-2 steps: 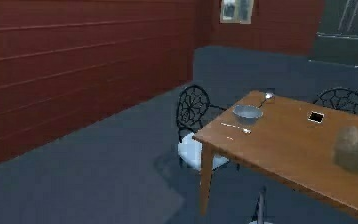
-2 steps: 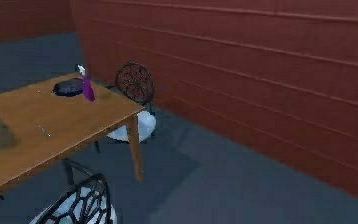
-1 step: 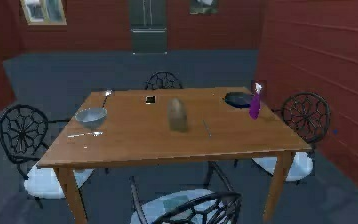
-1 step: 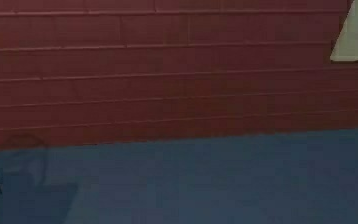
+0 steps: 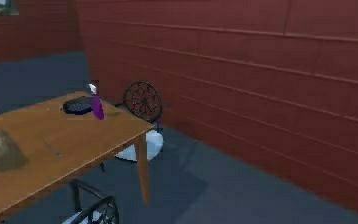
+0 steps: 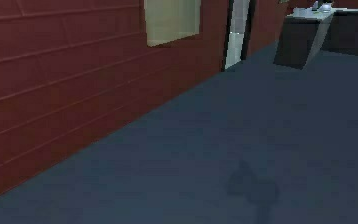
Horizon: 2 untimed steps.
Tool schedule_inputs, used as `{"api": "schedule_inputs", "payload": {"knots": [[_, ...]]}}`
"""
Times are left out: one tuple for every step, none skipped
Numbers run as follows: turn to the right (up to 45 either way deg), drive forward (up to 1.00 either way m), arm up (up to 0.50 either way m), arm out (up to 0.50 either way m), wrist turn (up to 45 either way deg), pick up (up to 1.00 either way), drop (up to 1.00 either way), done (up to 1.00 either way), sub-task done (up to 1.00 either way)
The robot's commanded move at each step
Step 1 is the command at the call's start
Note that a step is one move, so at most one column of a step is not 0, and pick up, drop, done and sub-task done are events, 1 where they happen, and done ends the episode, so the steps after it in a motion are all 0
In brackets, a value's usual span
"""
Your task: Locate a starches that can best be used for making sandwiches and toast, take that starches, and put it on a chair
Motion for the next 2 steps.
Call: {"api": "schedule_inputs", "payload": {"knots": [[0.0, 0.55, 0.00, 0.00, 0.0, 0.00, 0.00, 0.00, 0.00], [-15.0, 0.00, 0.00, 0.00, 0.0, 0.00, 0.00, 0.00, 0.00]]}}
